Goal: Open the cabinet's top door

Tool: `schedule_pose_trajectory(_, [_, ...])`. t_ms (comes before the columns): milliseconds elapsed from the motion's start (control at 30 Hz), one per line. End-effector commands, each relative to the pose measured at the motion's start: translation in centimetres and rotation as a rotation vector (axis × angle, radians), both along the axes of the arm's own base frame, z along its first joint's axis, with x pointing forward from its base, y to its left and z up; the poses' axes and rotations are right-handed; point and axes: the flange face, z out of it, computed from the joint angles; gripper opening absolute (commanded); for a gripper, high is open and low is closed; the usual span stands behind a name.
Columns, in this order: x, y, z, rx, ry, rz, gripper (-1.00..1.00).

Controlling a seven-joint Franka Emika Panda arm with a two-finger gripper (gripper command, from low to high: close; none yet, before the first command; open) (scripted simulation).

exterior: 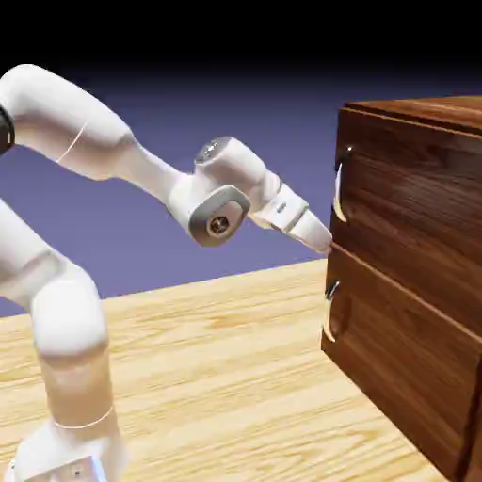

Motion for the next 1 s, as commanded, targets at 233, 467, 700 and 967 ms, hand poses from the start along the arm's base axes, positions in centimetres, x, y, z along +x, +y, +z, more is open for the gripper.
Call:
schedule_pose_trajectory(233, [-1.3, -1.2, 4.4, 0.048, -0.094, -0.068, 1.0])
schedule_pose_trajectory(467, [-2.6, -1.1, 7.3, 0.083, -0.182, -0.104, 1.0])
schedule_pose_trajectory(700, [-3.8, -0.1, 9.2, 0.108, -0.273, -0.118, 1.0])
schedule_pose_trajectory(967, [-4.5, 1.9, 10.0, 0.119, -0.38, -0.115, 1.0])
